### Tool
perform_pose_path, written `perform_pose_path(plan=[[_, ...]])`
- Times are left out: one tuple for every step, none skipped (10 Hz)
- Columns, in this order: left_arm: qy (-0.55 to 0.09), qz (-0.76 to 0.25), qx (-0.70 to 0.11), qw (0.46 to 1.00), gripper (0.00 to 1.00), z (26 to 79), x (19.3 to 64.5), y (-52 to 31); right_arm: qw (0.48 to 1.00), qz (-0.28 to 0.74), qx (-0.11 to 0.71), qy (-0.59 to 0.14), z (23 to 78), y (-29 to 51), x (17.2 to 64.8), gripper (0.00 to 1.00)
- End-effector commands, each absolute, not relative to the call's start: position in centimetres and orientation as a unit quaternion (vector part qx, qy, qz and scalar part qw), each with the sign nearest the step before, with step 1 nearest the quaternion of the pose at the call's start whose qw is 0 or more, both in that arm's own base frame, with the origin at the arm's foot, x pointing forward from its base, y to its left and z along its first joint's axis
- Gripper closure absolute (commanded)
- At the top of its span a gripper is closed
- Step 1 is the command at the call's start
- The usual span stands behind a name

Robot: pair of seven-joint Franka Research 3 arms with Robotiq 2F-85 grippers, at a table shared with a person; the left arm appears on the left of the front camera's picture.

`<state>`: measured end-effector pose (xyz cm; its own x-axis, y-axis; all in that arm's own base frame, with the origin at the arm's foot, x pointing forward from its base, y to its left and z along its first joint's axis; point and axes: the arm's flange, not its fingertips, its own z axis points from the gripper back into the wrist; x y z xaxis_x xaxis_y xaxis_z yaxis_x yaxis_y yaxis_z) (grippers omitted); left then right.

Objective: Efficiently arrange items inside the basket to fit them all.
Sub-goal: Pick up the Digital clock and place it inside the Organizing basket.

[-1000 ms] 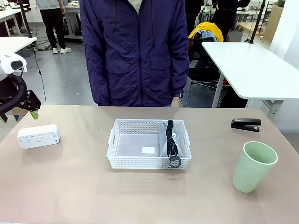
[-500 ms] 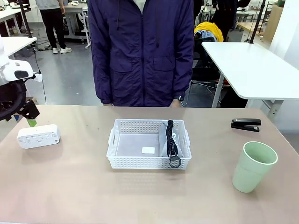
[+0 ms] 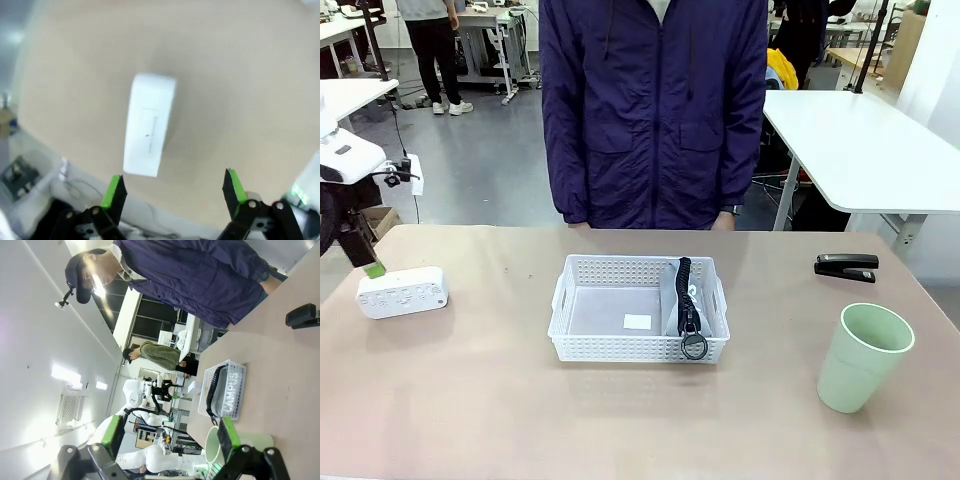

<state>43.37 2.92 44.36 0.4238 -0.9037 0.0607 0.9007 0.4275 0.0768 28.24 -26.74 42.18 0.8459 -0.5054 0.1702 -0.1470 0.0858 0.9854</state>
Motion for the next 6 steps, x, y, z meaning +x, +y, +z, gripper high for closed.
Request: perform_pose_path(plan=[[0.003,-0.593,0.011,0.805,0.00,45.0,44.5,4.8,0.690,-0.120,0.666,-0.257,42.3,-26.7,28.3,0.00],[-0.015,-0.600,0.003,0.800,0.00,45.1,44.3,4.5,0.690,-0.120,0.666,-0.257,42.3,-26.7,28.3,0.00],[-0.040,-0.584,-0.036,0.810,0.00,45.6,44.2,4.4,0.690,-0.120,0.666,-0.257,42.3,-26.7,28.3,0.00],[-0.016,-0.596,-0.002,0.803,0.00,44.2,43.8,3.9,0.690,-0.120,0.666,-0.257,42.3,-26.7,28.3,0.00],[-0.016,-0.596,-0.002,0.803,0.00,44.2,43.8,3.9,0.690,-0.120,0.666,-0.257,42.3,-26.7,28.3,0.00],[-0.016,-0.596,-0.002,0.803,0.00,44.2,43.8,3.9,0.690,-0.120,0.666,-0.257,42.3,-26.7,28.3,0.00]])
